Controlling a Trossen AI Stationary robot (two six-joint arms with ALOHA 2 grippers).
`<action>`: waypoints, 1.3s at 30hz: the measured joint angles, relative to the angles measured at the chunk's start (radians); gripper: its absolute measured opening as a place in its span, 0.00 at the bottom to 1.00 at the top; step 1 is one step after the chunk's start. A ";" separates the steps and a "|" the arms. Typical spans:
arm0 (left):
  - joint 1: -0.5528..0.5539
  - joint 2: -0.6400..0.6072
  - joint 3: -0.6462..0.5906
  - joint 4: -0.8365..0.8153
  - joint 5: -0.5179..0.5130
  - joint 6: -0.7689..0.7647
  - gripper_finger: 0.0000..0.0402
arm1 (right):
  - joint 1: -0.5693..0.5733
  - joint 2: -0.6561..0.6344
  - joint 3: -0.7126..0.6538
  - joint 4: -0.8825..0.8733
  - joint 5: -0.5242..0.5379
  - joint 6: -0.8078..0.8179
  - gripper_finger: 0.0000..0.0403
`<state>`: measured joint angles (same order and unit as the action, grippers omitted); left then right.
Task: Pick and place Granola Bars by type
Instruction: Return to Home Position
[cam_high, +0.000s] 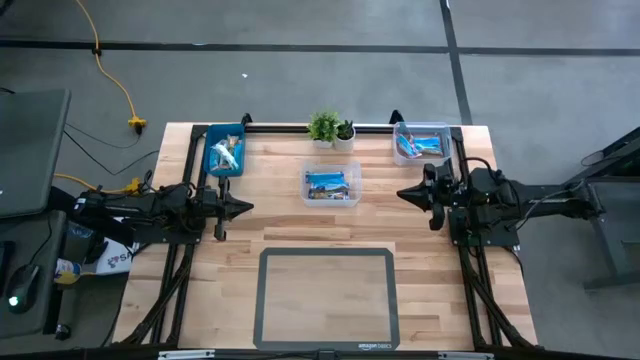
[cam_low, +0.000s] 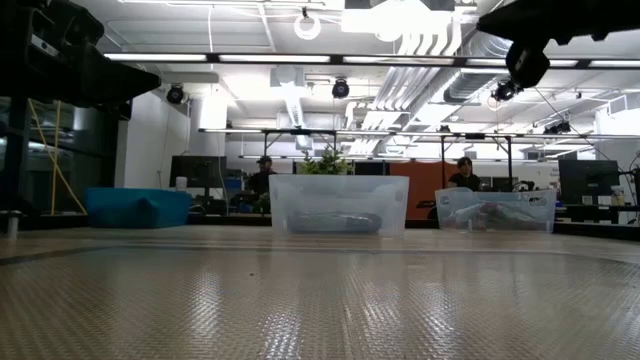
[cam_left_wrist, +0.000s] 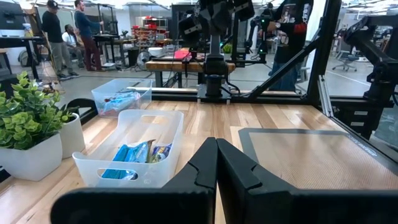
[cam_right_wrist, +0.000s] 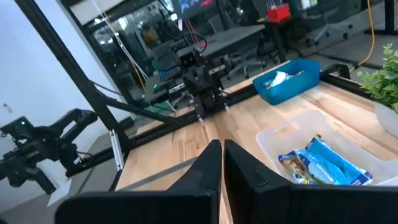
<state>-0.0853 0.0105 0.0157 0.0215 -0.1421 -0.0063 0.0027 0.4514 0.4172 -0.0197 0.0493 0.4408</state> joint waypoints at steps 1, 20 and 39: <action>0.000 0.000 0.000 0.000 0.000 0.000 0.00 | 0.000 -0.010 -0.014 0.012 0.001 -0.001 0.00; 0.000 0.000 0.000 0.000 0.000 0.000 0.00 | -0.001 -0.201 -0.279 0.343 -0.092 -0.026 0.00; 0.000 0.000 0.000 0.000 0.000 0.000 0.00 | -0.001 -0.311 -0.355 0.415 -0.239 -0.039 0.00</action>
<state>-0.0853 0.0105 0.0155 0.0216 -0.1418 -0.0063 0.0021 0.1406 0.0620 0.3948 -0.1900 0.4019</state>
